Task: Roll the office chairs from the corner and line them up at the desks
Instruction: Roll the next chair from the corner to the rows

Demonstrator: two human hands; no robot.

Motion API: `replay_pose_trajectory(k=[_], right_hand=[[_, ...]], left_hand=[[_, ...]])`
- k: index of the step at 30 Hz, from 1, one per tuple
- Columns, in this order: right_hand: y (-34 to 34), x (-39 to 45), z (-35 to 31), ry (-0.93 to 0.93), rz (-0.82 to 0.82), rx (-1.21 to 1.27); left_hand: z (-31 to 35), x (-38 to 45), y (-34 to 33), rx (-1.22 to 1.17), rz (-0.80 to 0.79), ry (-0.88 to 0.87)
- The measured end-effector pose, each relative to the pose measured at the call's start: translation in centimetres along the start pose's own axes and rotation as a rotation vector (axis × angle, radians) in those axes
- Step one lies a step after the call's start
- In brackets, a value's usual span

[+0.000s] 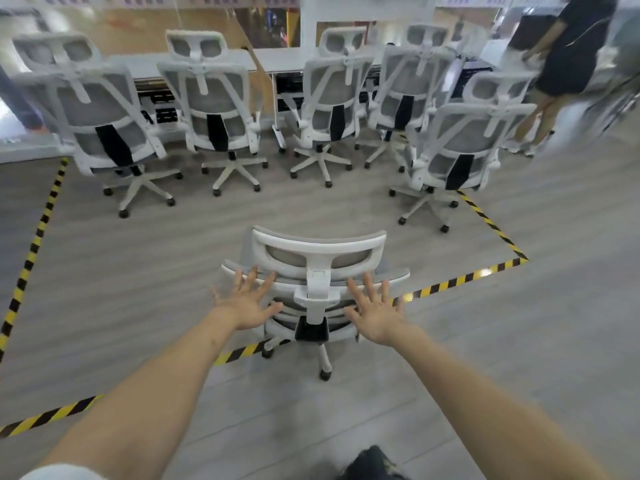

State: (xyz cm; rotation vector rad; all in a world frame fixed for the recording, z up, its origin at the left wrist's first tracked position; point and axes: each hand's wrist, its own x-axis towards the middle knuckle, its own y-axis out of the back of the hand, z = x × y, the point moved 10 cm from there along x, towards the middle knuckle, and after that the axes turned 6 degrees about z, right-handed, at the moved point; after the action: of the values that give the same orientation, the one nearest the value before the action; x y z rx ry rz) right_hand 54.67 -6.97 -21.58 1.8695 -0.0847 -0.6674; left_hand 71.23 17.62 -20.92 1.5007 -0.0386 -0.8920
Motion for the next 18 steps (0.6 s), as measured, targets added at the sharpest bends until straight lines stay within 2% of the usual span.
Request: replay_pose_trajectory(k=[9, 18], right_hand=[[9.7, 17.0, 6.9, -0.023, 0.08, 0.012], [21.5, 34.6, 14.8, -0.038, -0.02, -0.038]], left_hand=[[6.3, 19.2, 9.8, 0.015, 0.023, -0.048], [13.9, 36.7, 19.1, -0.013, 0.024, -0.009]])
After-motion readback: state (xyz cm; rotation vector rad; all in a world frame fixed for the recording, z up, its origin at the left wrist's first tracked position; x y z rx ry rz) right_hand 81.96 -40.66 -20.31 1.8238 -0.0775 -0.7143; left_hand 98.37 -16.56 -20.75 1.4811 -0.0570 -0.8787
